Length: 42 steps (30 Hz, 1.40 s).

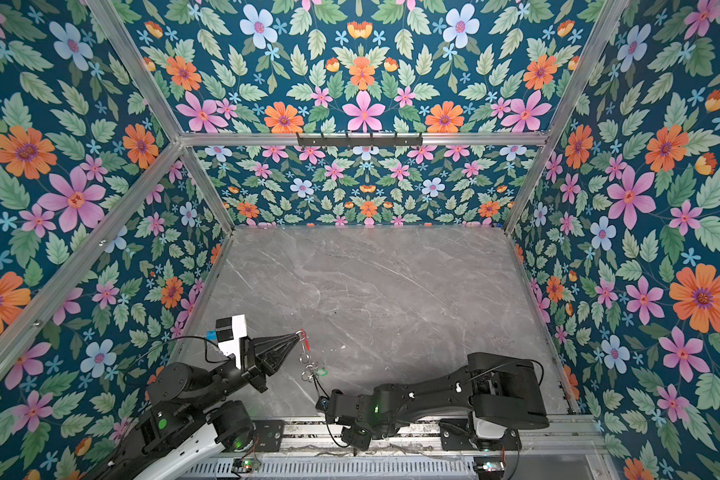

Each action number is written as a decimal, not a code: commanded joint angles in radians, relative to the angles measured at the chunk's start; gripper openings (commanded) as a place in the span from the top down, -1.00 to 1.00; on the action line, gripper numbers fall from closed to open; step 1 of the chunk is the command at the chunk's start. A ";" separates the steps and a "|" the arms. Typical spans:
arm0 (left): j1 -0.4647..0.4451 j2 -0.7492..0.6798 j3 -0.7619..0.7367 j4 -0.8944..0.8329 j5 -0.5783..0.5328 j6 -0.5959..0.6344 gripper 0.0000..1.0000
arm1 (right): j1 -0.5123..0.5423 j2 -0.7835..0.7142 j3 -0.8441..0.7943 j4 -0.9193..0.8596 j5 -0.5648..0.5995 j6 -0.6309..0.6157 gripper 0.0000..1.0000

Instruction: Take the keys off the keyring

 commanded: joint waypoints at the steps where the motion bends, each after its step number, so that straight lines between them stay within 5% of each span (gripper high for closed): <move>1: 0.001 -0.002 0.007 0.035 -0.017 0.018 1.00 | 0.007 -0.010 -0.005 -0.022 0.016 -0.016 0.58; 12: 0.001 -0.001 0.003 0.033 -0.021 0.019 1.00 | 0.009 -0.016 -0.013 -0.012 0.018 -0.022 1.00; 26: 0.002 -0.002 0.003 0.035 -0.020 0.020 1.00 | -0.021 -0.232 -0.088 0.043 0.198 0.036 1.00; 33: 0.001 -0.001 0.003 0.041 -0.019 0.016 1.00 | -0.236 -0.445 -0.218 0.118 0.262 0.071 1.00; 42: 0.002 0.010 -0.008 0.069 -0.017 -0.010 1.00 | -0.623 -0.589 -0.371 0.249 0.077 0.185 1.00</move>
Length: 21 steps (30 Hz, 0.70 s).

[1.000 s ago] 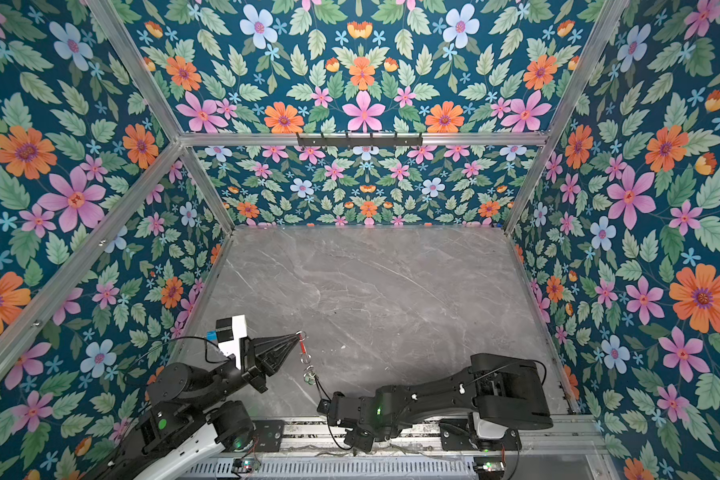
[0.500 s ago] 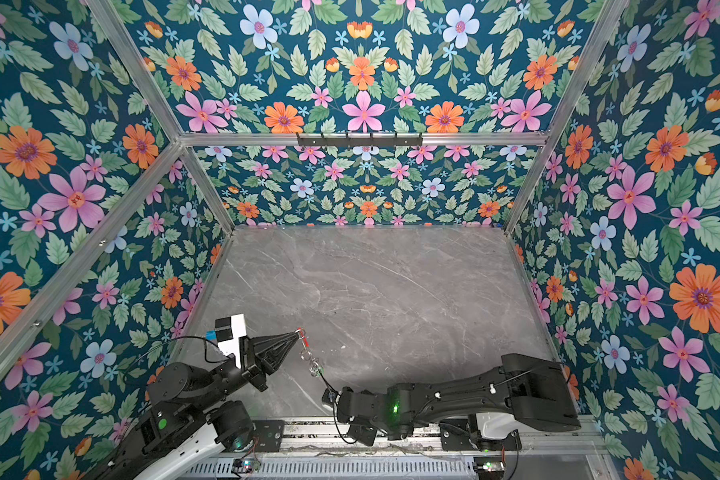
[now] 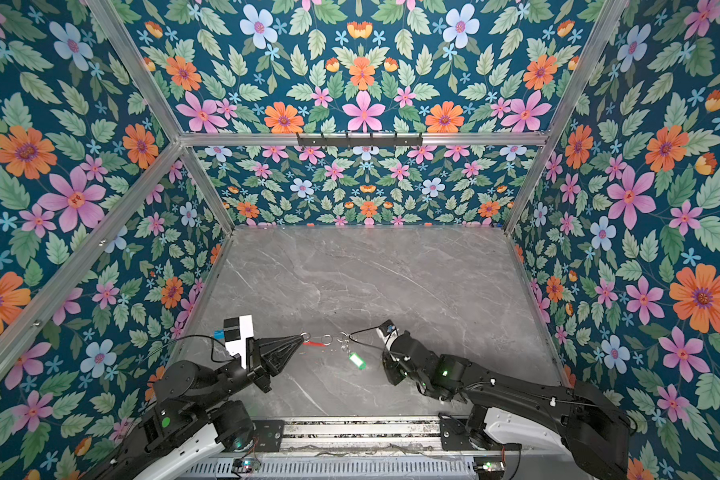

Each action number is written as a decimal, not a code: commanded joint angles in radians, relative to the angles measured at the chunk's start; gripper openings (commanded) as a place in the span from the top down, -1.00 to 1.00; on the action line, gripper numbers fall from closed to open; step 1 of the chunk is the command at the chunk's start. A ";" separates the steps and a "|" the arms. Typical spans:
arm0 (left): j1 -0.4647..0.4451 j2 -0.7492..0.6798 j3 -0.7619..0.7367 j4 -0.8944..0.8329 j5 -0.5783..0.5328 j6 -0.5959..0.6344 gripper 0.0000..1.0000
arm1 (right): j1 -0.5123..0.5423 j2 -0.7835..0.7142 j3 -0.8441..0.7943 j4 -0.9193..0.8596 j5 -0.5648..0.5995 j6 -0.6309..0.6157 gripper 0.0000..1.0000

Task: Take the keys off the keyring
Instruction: 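Lift the yellow tag with the right gripper back toward the keyring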

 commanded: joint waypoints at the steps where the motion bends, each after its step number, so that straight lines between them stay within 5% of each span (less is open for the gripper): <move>1: 0.003 -0.009 0.000 0.101 -0.028 -0.013 1.00 | -0.068 -0.027 -0.025 0.049 -0.074 0.106 0.84; 4: 0.002 0.001 -0.009 0.119 -0.028 -0.026 1.00 | -0.068 -0.066 -0.006 0.016 -0.068 0.102 0.27; 6: 0.003 0.012 -0.013 0.131 -0.026 -0.032 1.00 | -0.067 -0.090 0.008 0.001 -0.068 0.095 0.12; 13: 0.003 0.084 -0.014 0.189 -0.004 -0.064 1.00 | -0.063 -0.069 0.059 -0.032 -0.197 0.051 0.09; 21: 0.002 0.157 0.021 0.201 0.014 -0.045 1.00 | 0.037 -0.034 0.176 -0.120 -0.151 -0.005 0.04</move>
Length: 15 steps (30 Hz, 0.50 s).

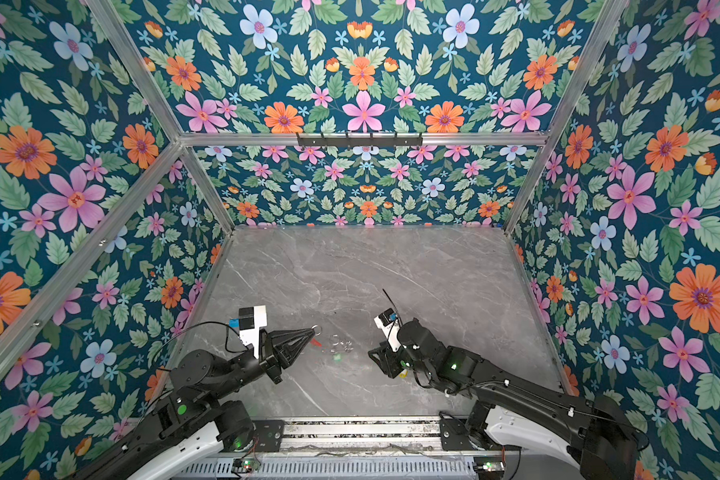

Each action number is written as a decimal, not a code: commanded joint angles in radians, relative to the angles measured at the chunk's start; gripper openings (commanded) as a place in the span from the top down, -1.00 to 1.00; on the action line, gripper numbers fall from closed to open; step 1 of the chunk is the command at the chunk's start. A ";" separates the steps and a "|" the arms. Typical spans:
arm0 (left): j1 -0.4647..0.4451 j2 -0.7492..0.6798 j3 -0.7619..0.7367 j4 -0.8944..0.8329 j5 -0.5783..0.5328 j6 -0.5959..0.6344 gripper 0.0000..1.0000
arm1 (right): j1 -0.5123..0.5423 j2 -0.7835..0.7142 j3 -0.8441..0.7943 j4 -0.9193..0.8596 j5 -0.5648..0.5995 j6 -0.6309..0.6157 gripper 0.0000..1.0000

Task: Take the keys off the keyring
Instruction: 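Lift the yellow tag with the right gripper back toward the keyring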

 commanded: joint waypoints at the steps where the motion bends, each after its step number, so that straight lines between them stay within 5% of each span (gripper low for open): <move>1: 0.003 0.017 0.014 0.060 0.004 0.013 1.00 | 0.024 0.017 0.039 -0.045 0.011 -0.033 0.03; 15: 0.000 0.029 0.019 0.055 -0.018 0.020 1.00 | 0.100 -0.184 0.181 -0.090 0.030 -0.150 -0.22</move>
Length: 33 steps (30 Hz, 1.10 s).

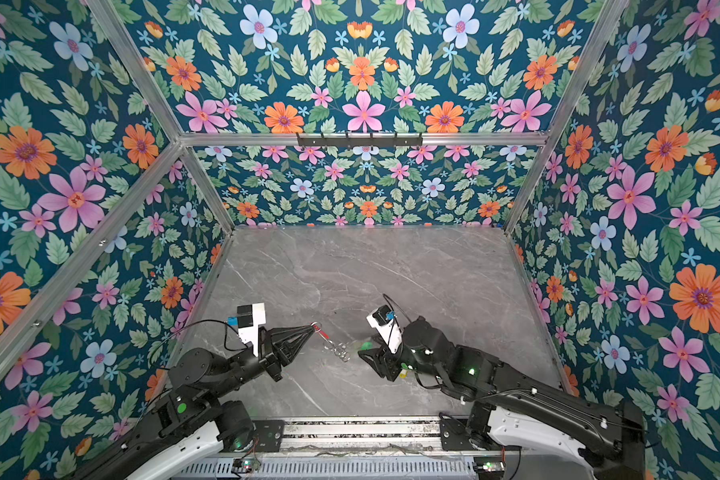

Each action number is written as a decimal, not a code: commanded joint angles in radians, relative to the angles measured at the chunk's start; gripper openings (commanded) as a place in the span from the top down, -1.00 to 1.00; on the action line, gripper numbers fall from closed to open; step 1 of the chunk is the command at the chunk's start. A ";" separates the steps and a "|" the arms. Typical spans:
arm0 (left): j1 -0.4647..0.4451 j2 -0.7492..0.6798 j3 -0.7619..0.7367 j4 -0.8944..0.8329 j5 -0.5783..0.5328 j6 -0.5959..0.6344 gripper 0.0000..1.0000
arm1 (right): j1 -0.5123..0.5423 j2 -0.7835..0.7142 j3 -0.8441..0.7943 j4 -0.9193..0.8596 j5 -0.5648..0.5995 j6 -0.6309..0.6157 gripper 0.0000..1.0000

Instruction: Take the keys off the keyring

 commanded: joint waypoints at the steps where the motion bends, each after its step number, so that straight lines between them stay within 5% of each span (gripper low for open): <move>1: 0.003 0.020 0.004 0.060 -0.005 0.008 1.00 | 0.001 -0.045 0.027 0.028 -0.024 -0.053 -0.29; 11: 0.002 0.115 0.009 0.128 -0.009 -0.017 1.00 | 0.002 0.127 0.159 0.147 -0.146 -0.100 -0.60; 16: 0.001 0.133 0.009 0.135 -0.021 -0.035 1.00 | 0.070 0.220 0.215 0.156 -0.040 -0.141 -0.71; 26: 0.001 0.137 0.005 0.171 0.003 -0.069 1.00 | 0.074 0.270 0.223 0.128 0.045 -0.122 -0.71; 33: 0.000 0.143 -0.006 0.210 0.028 -0.095 1.00 | 0.073 0.315 0.229 0.132 0.042 -0.120 -0.42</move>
